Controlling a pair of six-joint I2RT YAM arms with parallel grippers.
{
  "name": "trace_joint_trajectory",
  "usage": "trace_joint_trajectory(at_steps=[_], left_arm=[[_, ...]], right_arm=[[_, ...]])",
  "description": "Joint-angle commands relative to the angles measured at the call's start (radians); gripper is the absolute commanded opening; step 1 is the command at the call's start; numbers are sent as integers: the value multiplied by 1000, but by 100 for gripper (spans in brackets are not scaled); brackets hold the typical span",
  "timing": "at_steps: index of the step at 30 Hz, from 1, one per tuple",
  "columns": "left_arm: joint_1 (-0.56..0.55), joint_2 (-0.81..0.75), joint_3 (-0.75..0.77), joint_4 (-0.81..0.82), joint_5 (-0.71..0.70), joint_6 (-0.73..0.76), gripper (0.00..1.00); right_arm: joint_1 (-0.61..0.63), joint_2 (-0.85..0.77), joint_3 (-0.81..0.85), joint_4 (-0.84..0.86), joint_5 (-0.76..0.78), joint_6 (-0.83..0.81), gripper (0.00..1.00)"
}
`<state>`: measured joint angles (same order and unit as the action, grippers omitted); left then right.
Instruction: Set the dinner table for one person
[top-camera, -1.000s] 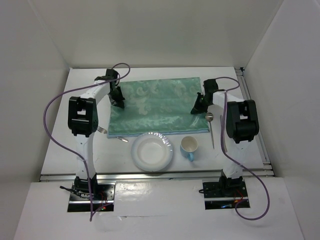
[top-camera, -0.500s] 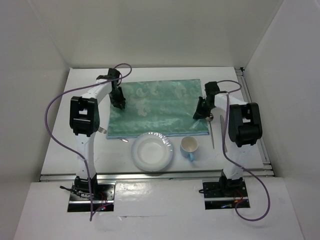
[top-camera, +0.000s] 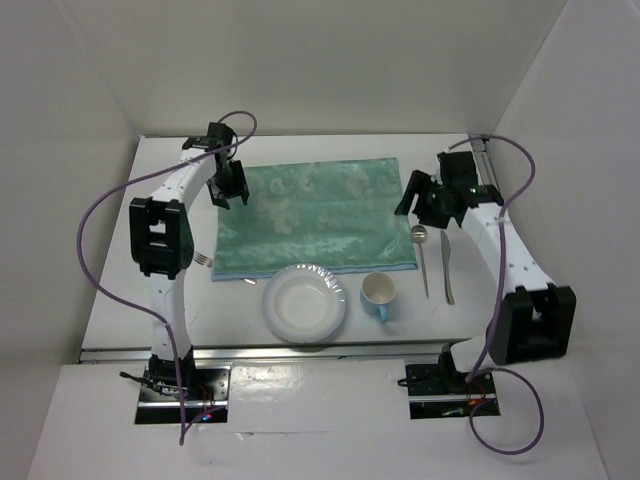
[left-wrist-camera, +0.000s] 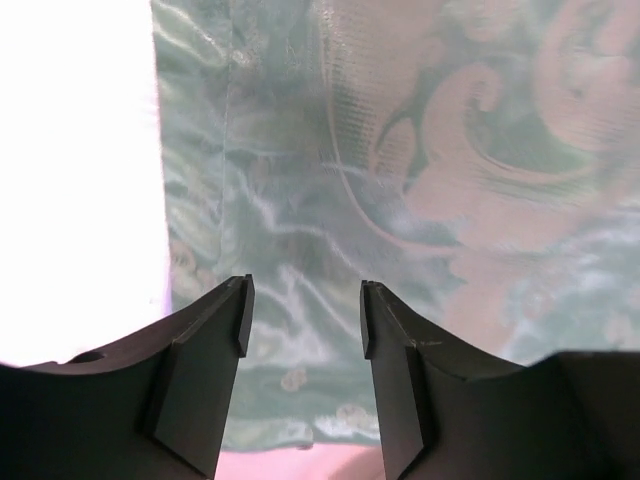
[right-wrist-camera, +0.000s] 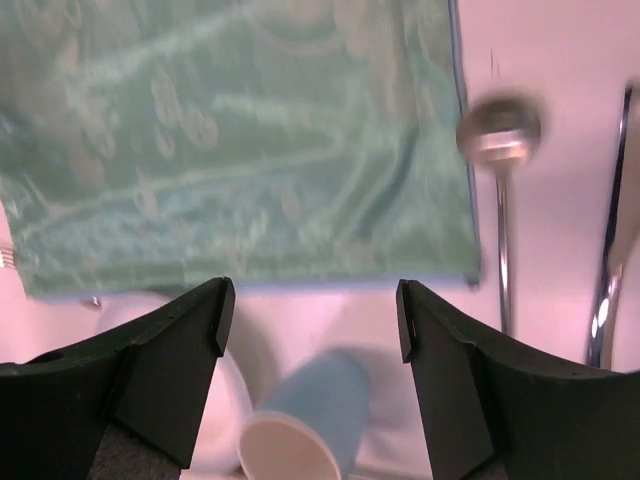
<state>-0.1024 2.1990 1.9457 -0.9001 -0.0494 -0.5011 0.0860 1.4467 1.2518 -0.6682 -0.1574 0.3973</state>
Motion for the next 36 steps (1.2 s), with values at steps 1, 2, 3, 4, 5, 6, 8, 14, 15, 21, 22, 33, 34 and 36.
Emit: trace_joint_trajectory(at_steps=[1, 2, 3, 4, 5, 6, 8, 14, 15, 21, 22, 33, 34, 36], left_arm=[[-6, -135, 16, -17, -27, 1, 64], [-6, -153, 16, -17, -27, 1, 64], [-6, -169, 16, -28, -27, 1, 64], [-17, -188, 16, -28, -27, -8, 64], [-17, -229, -8, -40, -27, -8, 64], [-26, -251, -23, -40, -27, -8, 64], [-40, -294, -60, -22, -27, -8, 65], [-49, -381, -156, 12, -7, -17, 65], [-59, -381, -156, 12, -7, -17, 65], [-59, -381, -156, -10, -29, -8, 65], [-59, -381, -156, -10, -29, -8, 65], [-68, -372, -134, -19, -1, 1, 65], [-68, -372, -134, -19, -1, 1, 65], [-68, -372, -134, -19, -1, -17, 65]], right_arm=[[18, -135, -136, -123, -5, 84, 78], [38, -167, -190, -123, -5, 106, 79], [49, -228, -212, -134, -16, 126, 79], [60, -255, -230, -143, -16, 168, 79], [89, -276, -262, -152, -16, 190, 81], [104, -316, -279, -153, -7, 202, 82], [144, -339, -304, -180, 13, 247, 84], [294, -353, -399, -180, 56, 337, 85], [311, -353, -399, -180, 67, 347, 85], [374, -309, -468, -157, 124, 397, 71], [383, -293, -468, -136, 124, 397, 67], [425, -256, -244, -298, 311, 417, 0], [425, -244, -167, -313, 344, 407, 0], [416, -207, -83, -334, 370, 353, 0]])
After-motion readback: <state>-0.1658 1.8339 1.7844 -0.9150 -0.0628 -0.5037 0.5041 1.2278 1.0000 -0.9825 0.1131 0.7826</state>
